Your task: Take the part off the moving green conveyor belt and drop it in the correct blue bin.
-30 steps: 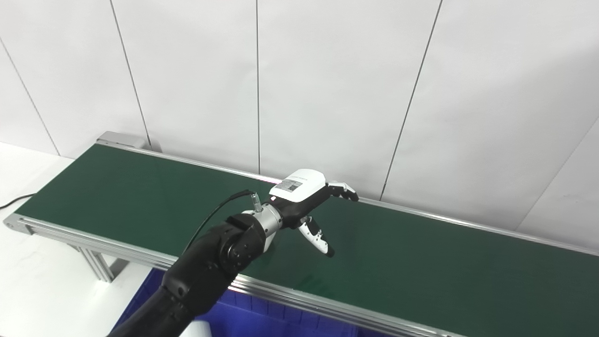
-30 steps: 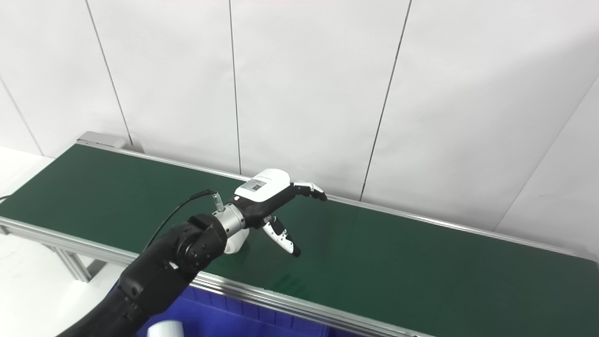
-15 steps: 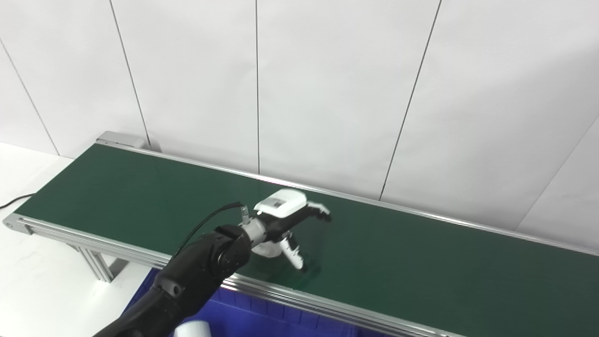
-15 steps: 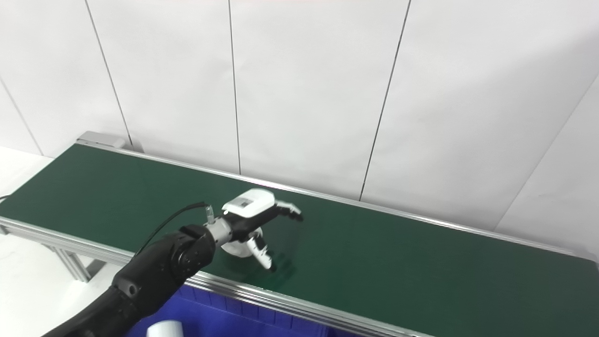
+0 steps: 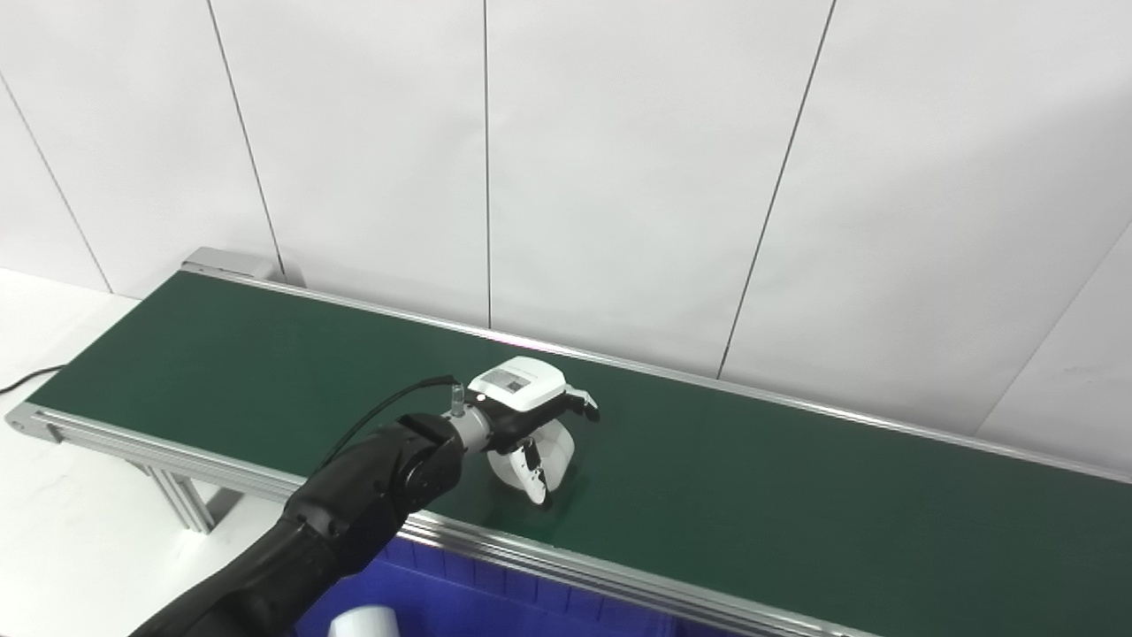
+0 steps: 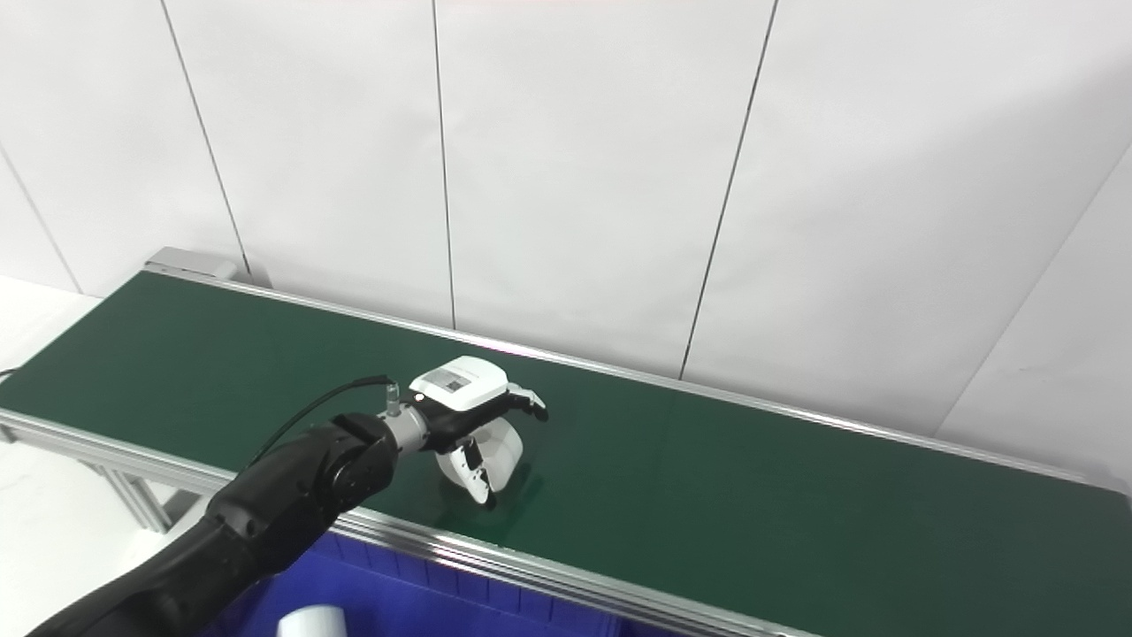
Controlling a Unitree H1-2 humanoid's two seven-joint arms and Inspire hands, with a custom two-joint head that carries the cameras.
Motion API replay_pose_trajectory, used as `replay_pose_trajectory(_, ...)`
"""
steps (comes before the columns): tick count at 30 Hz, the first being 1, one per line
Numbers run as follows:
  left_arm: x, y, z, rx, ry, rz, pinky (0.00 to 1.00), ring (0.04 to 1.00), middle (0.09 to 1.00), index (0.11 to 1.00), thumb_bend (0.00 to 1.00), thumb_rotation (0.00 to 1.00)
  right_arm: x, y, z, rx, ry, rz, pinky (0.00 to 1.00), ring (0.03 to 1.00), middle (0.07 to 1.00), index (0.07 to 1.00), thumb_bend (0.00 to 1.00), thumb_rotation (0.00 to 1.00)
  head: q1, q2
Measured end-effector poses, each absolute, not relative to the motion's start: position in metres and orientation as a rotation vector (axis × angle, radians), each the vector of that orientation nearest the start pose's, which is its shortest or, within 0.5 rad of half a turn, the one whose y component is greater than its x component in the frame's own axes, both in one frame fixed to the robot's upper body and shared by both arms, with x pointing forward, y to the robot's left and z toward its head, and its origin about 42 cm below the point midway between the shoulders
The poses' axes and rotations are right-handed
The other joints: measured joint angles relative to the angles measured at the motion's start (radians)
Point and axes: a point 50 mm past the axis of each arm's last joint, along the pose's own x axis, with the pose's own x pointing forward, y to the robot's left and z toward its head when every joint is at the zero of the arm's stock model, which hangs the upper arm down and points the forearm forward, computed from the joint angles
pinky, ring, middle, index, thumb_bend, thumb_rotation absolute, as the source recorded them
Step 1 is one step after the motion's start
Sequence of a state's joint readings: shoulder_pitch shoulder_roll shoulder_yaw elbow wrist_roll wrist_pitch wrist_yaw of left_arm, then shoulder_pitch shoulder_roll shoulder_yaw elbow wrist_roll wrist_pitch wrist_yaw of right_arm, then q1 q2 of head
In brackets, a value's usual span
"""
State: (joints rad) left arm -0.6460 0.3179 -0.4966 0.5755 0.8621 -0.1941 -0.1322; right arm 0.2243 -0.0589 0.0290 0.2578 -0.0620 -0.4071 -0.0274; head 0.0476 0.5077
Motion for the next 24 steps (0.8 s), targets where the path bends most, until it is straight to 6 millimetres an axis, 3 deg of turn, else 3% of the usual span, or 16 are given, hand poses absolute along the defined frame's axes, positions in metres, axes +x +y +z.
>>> replay_pose_trajectory(8,0.459,0.182,0.142,1.493,-0.296,-0.546,0.76,0.795,0.793,0.754,0.95,0.17,0.182,-0.237,0.003,-0.103,0.071,-0.02,0.98,0.979,1.0,1.0,0.9,0.96,-0.003,0.003)
replay_pose_trajectory(11,0.459,0.173,0.138,1.541,-0.302,-0.55,0.73,0.759,0.739,0.685,0.93,0.13,0.181,-0.237,0.004,-0.103,0.069,-0.018,0.97,0.977,1.0,1.0,0.91,0.97,-0.006,0.006)
replay_pose_trajectory(18,0.464,0.156,0.129,1.657,-0.19,-0.607,0.73,0.741,0.737,0.657,0.93,0.13,0.182,-0.236,0.007,-0.107,0.056,-0.015,0.97,0.971,0.987,1.0,0.92,0.97,-0.014,0.017)
replay_pose_trajectory(24,0.468,0.138,0.132,1.743,-0.153,-0.662,0.72,0.738,0.741,0.656,0.87,0.23,0.182,-0.235,0.014,-0.105,0.031,-0.014,0.97,0.968,0.981,1.0,0.91,0.97,-0.018,0.028)
